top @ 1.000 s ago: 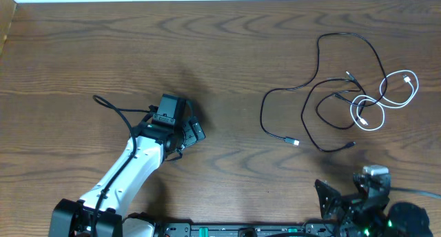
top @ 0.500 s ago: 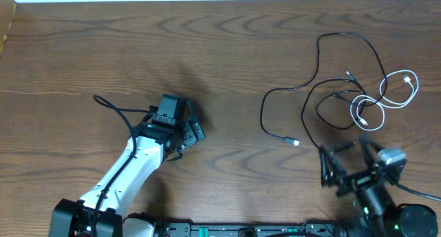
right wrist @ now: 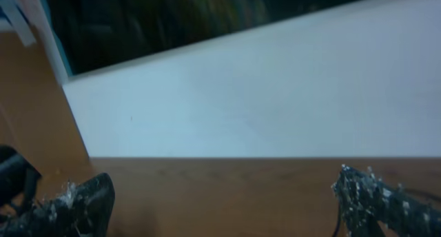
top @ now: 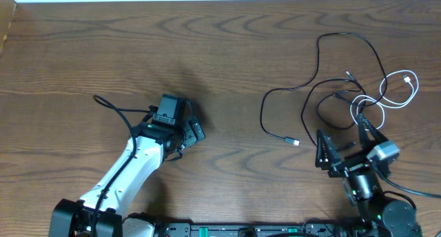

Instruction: Untangle cables

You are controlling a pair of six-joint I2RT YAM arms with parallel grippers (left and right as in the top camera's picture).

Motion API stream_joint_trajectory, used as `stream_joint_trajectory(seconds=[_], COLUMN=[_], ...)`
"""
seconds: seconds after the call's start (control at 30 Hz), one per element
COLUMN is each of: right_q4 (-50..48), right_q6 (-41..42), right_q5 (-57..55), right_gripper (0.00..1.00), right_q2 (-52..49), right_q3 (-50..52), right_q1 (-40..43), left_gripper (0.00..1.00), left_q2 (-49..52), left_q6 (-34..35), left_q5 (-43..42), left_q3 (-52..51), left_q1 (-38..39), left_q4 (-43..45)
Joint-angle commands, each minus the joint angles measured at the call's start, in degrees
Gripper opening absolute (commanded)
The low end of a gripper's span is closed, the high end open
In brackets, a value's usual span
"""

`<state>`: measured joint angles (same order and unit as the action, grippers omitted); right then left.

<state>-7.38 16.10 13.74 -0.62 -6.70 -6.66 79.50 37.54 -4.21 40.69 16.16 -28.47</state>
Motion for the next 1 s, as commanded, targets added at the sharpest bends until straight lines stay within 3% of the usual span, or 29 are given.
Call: stream_joint_trajectory(seconds=[0.0,0.13,0.3,0.97], right_q4=[-0.11,0.52,10.78,10.69], right_q6=[0.13,0.13,0.13,0.13], right_q5=[0.15,0.15,0.13,0.11], right_gripper=[0.99,0.99,0.99,0.99], right_q2=[0.35,0.35,0.35,-0.2], right_q3=[2.97,6.4,6.4,6.38], right_q1=[0.35,0.35,0.35,0.33], left_gripper=[0.98,0.98,0.98,0.98], left_q2=[0.22,0.22,0.22,0.22], left_q6=[0.26,0.26,0.26,0.26], left_q5=[0.17,0.17,0.17,0.17], left_q3=[-0.13,-0.13,-0.13,-0.13], left_q1=[-0.24,-0.24,-0.24,-0.24], left_q4=[-0.15,-0.15,-0.15,-0.15])
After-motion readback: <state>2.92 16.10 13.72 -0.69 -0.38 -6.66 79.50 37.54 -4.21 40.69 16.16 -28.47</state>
